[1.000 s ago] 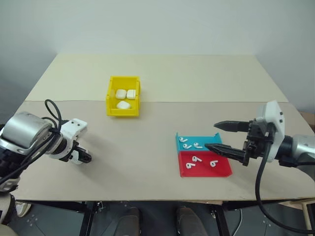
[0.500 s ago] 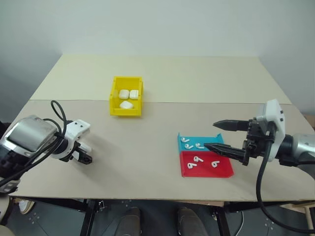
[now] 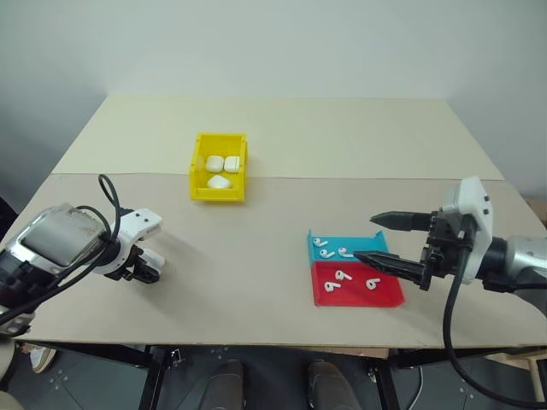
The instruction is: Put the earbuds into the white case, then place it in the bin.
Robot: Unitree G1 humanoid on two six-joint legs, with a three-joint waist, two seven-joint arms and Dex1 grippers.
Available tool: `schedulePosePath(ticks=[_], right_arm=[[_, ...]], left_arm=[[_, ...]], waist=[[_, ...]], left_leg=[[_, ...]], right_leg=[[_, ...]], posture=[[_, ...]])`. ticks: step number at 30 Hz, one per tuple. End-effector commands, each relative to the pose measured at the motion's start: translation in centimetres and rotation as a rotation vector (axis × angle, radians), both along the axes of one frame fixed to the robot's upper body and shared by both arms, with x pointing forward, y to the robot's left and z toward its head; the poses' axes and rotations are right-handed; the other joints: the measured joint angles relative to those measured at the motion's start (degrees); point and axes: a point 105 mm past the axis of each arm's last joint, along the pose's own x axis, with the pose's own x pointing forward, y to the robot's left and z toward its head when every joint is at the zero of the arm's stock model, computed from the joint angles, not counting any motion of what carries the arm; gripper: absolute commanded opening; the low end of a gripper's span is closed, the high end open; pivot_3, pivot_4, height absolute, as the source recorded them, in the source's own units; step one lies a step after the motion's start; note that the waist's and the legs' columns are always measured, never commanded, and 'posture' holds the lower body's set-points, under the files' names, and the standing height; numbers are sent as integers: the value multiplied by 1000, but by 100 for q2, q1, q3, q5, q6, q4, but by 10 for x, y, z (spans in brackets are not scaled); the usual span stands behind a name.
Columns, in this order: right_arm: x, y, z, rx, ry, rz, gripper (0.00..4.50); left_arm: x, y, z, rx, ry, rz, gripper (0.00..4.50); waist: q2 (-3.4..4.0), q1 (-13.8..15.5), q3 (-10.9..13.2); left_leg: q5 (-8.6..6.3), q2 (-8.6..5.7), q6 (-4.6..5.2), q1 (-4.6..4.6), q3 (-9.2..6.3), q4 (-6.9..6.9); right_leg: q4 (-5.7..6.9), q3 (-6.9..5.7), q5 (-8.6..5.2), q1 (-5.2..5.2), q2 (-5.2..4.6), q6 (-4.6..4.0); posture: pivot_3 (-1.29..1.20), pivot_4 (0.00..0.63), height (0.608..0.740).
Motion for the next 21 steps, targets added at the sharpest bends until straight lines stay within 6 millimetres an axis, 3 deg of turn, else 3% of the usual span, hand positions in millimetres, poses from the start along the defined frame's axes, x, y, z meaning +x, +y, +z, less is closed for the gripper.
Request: schedulePosePath(ticks=[1, 6, 11, 14, 19, 21], right_arm=[[1, 0, 9, 12, -59, -2, 4500], [5, -2, 8, 23, -69, -7, 4500], [10, -1, 8, 26, -95, 3, 4500], [12, 3, 3, -42, -113, 31, 4500], [20, 2, -19, -267, -97, 27, 4500], [20, 2, -26, -370, -69, 42, 4500]], left_arm=[[11, 7, 47, -74, -235, -7, 2782], [16, -11, 103, -304, -635, -107, 2782], [24, -37, 137, -508, -1115, -116, 2782], [23, -75, 139, -874, -1083, -203, 2782], [25, -136, 131, -1096, -1010, -400, 2782], [15, -165, 128, -1161, -963, -598, 2782]], waist=[[-5, -29, 3], [-6, -9, 3], [-3, 68, 0], [-12, 96, -2], [-8, 91, -5], [-8, 80, -5]], left_leg=[[0, 2, 0, -5, -1, 0], [-1, 6, 0, -26, -2, 0], [-1, -2, 0, -28, -5, 4], [0, -7, -1, -31, -8, 18], [2, -15, -4, -24, -7, 19], [2, -14, -5, -26, -8, 19]], right_leg=[[0, 0, 0, -6, 0, 0], [-7, -8, 1, -19, -7, -2], [-11, -10, 9, -13, -17, 6], [-8, -10, 19, -8, -18, 11], [-9, -5, 24, -3, -18, 13], [-10, -6, 24, -4, -16, 13]], posture=[[0, 150, 740], [0, 150, 740], [0, 150, 740], [0, 150, 740], [0, 150, 740], [0, 150, 740]])
